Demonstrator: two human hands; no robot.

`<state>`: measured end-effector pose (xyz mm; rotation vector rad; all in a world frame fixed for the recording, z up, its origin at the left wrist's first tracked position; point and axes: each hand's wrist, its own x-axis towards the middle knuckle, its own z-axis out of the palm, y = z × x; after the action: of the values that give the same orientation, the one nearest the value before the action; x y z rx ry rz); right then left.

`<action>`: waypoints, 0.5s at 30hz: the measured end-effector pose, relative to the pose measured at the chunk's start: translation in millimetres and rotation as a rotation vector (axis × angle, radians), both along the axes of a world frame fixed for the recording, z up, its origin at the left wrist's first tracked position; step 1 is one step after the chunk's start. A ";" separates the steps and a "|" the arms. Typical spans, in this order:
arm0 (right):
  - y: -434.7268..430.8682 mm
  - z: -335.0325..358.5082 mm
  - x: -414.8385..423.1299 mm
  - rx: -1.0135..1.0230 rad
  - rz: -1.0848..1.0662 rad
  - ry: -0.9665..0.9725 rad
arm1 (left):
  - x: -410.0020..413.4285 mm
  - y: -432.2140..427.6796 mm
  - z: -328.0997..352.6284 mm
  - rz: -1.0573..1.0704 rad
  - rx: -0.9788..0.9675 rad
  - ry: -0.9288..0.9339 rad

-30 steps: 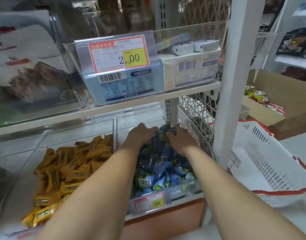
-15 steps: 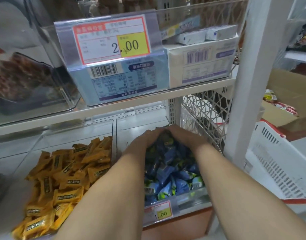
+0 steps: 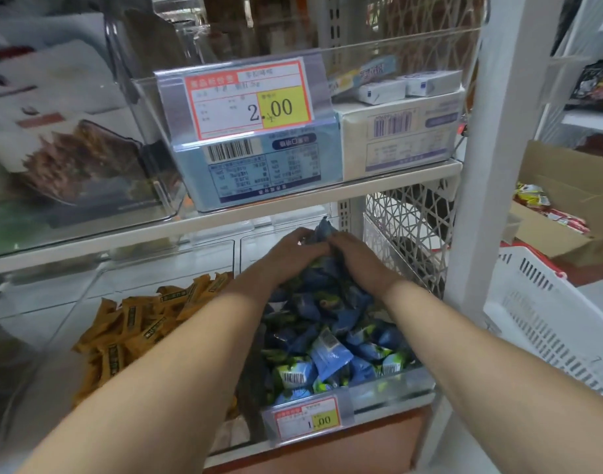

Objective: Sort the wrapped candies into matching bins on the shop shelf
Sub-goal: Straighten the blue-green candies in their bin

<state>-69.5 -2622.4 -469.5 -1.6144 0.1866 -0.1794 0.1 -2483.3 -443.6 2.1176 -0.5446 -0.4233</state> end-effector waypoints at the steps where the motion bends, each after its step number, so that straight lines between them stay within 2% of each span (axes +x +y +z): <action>1: 2.0 3.6 -6.0 -0.023 0.009 -0.013 | -5.1 5.9 7.3 -0.040 0.017 -0.036; 5: 15.2 9.5 -46.3 -0.254 0.038 0.024 | -26.8 37.0 17.3 -0.232 0.217 -0.195; 9: 23.3 3.3 -84.5 -0.574 0.121 0.000 | -46.1 56.2 20.0 -0.342 0.372 -0.243; 15: 35.6 -3.0 -119.5 -1.000 0.095 -0.069 | -76.8 74.3 27.7 -0.562 0.645 -0.401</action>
<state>-189.0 -2586.8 -472.5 -2.5991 -0.0558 -0.2780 -76.7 -2409.1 -415.9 2.6675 -1.4057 -0.5353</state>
